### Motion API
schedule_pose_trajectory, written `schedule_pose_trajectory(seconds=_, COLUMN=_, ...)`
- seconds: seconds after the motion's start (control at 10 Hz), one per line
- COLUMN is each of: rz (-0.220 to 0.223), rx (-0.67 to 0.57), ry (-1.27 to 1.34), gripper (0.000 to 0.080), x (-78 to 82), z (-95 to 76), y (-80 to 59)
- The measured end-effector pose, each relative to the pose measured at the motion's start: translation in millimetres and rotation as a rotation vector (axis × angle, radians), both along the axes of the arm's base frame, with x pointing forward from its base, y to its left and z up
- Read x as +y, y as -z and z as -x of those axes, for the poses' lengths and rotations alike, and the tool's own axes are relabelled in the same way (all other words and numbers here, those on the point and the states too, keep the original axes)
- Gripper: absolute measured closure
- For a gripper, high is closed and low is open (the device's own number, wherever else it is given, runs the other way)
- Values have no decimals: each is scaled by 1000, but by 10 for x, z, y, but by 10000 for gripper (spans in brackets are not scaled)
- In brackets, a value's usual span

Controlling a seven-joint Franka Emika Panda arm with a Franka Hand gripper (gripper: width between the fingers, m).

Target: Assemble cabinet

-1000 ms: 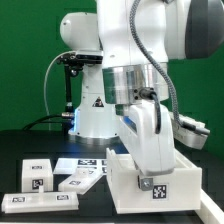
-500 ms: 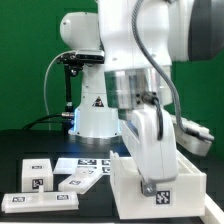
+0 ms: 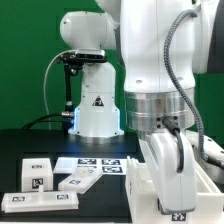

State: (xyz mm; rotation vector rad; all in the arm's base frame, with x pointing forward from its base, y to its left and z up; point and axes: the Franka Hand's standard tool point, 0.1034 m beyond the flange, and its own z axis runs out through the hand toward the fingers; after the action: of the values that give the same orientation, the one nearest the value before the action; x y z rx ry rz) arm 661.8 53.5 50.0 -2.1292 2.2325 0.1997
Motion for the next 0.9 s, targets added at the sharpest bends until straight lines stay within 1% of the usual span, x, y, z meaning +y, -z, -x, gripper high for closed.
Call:
schedule_pose_trajectory(seconds=0.2, rz=1, rx=3, ry=-1, gripper=709, x=4, z=8, y=17)
schedule_pose_trajectory(seconds=0.4, rz=25, rx=22, ry=-11, gripper=709, x=25, z=61, y=123)
schedule_pose_trajectory(seconds=0.6, rz=43, rx=17, ry=-19, gripper=709, x=21, z=54, y=145)
schedule_pose_trajectory(seconds=0.8, rz=43, rx=16, ry=-19, gripper=709, x=18, z=50, y=142)
schedule_pose_trajectory(seconds=0.9, rz=43, rx=17, ry=-19, gripper=667, x=18, z=53, y=146)
